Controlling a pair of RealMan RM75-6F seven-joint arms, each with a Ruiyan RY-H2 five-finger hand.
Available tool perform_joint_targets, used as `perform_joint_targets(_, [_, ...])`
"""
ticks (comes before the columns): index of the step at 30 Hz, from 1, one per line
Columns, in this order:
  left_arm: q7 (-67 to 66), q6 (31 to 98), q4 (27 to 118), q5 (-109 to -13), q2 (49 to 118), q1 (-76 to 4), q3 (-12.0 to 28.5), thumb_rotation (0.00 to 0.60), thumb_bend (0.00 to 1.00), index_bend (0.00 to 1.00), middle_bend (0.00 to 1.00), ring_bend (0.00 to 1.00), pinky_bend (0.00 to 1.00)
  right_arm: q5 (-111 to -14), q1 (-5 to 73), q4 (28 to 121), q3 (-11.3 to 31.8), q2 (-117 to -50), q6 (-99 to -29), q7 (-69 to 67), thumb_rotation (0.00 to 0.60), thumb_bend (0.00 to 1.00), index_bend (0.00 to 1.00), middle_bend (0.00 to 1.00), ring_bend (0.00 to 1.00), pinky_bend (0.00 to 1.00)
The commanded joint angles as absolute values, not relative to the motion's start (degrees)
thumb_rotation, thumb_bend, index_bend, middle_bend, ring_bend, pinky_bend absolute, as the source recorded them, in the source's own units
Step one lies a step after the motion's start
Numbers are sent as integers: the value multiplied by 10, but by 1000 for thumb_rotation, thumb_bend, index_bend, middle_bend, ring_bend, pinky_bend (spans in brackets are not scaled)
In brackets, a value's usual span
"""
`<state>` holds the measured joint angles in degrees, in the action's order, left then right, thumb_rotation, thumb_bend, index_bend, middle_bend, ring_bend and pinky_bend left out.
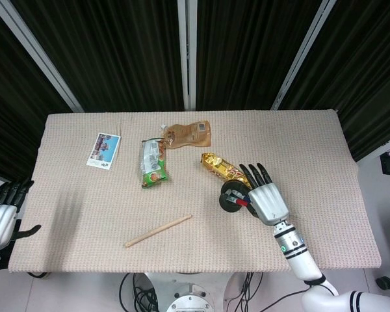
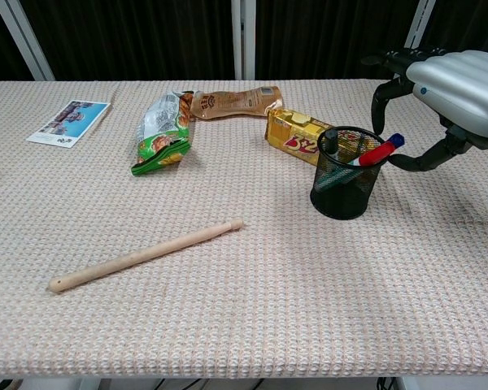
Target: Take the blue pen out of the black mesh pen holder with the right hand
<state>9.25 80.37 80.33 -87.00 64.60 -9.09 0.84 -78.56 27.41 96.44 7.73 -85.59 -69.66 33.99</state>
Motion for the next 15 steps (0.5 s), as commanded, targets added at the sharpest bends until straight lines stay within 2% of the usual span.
perform_joint_targets(1, [93,803,802,-870,646,-91,8,600,108,42,0,0,0,-784,274,963,77,-857,-698,341,600,207,504,27,0,0])
perform_joint_targets(15, [96,804,800,-868,647,-89,9,600,107,42,0,0,0,-776,279,959,76,-862,-698,339,600,255,544,32,0,0])
